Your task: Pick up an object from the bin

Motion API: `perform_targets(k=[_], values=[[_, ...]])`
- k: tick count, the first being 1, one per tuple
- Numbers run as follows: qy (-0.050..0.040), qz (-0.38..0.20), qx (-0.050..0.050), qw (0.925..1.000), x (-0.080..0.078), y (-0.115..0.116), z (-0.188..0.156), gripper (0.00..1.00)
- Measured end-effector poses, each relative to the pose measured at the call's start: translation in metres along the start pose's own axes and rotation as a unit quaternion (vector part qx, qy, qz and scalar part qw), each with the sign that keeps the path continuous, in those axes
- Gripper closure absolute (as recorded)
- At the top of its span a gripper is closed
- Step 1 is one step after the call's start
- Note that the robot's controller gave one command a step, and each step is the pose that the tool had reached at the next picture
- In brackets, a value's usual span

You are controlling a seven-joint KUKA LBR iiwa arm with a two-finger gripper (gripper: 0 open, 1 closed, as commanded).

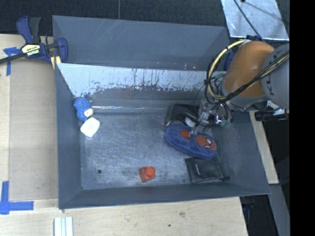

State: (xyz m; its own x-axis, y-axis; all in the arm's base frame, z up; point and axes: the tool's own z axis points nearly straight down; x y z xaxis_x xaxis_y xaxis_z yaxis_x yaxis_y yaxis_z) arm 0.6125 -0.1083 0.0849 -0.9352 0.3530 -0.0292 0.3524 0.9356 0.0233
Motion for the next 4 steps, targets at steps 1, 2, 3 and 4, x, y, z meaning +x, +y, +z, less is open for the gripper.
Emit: perform_targets(k=[1, 2, 3, 4], values=[[-0.0013, -0.057, 0.0, 0.9984, 0.031, -0.037, -0.001, 1.0], [-0.0039, -0.067, 0.003, 0.9977, 0.031, 0.025, 0.0, 1.0], [0.0101, -0.076, 0.009, 0.997, 0.076, 0.029, -0.119, 1.0], [0.0139, -0.076, 0.01, 0.997, 0.076, 0.028, -0.114, 0.0]])
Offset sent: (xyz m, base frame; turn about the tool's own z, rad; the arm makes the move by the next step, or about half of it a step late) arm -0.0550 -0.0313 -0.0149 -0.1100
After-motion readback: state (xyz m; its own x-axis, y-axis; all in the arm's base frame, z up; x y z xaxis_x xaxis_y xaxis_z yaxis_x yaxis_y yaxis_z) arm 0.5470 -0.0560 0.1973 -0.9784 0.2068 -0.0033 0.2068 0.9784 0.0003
